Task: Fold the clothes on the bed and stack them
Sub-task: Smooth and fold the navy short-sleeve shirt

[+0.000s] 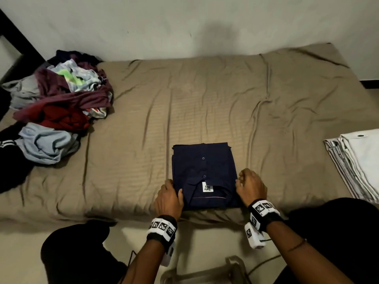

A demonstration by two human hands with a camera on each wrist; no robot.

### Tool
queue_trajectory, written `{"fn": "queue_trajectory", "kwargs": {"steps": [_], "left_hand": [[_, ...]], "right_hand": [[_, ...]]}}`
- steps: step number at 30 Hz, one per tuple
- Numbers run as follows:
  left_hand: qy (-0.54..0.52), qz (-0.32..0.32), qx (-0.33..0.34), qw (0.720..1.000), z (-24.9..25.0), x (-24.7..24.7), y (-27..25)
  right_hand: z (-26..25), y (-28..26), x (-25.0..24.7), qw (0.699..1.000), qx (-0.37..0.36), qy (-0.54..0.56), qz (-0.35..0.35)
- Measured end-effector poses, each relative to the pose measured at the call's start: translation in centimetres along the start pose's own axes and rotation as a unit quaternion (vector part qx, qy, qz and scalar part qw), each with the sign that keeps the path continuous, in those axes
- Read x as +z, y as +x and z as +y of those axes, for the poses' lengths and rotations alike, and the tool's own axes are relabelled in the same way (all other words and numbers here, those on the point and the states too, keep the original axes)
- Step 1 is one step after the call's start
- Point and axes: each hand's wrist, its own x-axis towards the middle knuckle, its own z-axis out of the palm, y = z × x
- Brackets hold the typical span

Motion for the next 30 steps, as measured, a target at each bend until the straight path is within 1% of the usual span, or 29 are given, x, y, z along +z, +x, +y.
{"fn": "queue_trajectory", "kwargs": {"steps": [1,2,3,4,5,6,7,8,10,13,16,19,21,23,24,25,27,28,29,30], "left_hand": [[0.009,0.025,0.04,0.999,0.3,0.1,-0.4],[0.016,0.049,0.089,0.995,0.8,0.5,-0.8],[0.024,0.064,0.144,0.987,1.5,0.9,-1.2],[0.03,0.064,0.195,0.978,2.2,1.2,-1.5],[0.037,0.049,0.237,0.97,3.1,1.5,-1.8],[0.046,0.025,0.267,0.962,3.8,1.9,-2.1],[0.059,-0.004,0.284,0.957,4.4,2.3,-2.3],[0.072,-0.033,0.286,0.955,4.7,2.7,-2.4],[0.083,-0.077,0.263,0.958,4.8,3.2,-2.3],[0.077,-0.103,0.231,0.965,4.6,3.7,-2.0],[0.071,-0.134,0.228,0.962,4.6,3.4,-1.8],[0.047,-0.144,0.228,0.962,4.4,3.1,-1.6],[0.01,-0.15,0.208,0.967,4.3,2.7,-1.4],[-0.05,-0.152,0.167,0.973,4.2,2.4,-1.1],[-0.081,-0.138,0.144,0.977,4.1,2.3,-1.1],[-0.104,-0.105,0.123,0.981,4.1,2.1,-1.1],[-0.113,-0.026,0.104,0.988,3.9,1.8,-0.9],[-0.095,-0.008,0.108,0.99,3.9,1.8,-0.7],[-0.062,-0.001,0.118,0.991,3.9,1.9,-0.3],[-0.019,-0.004,0.129,0.991,4.0,2.0,0.1]], "right_hand": [[-0.4,-0.1,0.1,0.997,-0.055,0.044,0.012],[-0.9,-0.2,0.1,0.991,-0.113,0.077,-0.011],[-1.5,-0.1,0.5,0.981,-0.163,0.095,-0.053],[-2.0,-0.1,1.0,0.972,-0.196,0.09,-0.098],[-2.5,0.1,1.7,0.966,-0.21,0.076,-0.131],[-2.7,0.5,2.4,0.966,-0.2,0.072,-0.15],[-2.9,1.1,3.1,0.968,-0.176,0.09,-0.153],[-2.9,1.6,3.5,0.971,-0.149,0.118,-0.145],[-3.0,2.8,4.0,0.976,-0.107,0.136,-0.133],[-3.1,3.8,4.4,0.981,-0.054,0.119,-0.141],[-2.3,4.7,4.9,0.985,0.002,0.121,-0.126],[-2.0,5.1,4.9,0.983,0.021,0.146,-0.111],[-2.0,4.4,4.2,0.983,0.017,0.167,-0.072],[-1.7,3.0,3.4,0.986,-0.002,0.168,-0.007],[-1.5,2.1,3.3,0.988,-0.022,0.152,0.023],[-1.4,1.2,3.3,0.99,-0.053,0.127,0.036],[-1.7,-0.6,3.9,0.989,-0.139,0.039,0.03],[-2.0,-1.1,4.4,0.981,-0.192,-0.028,0.021],[-2.5,-1.3,4.8,0.966,-0.237,-0.105,-0.002],[-3.1,-1.3,4.9,0.95,-0.263,-0.169,-0.028]]}}
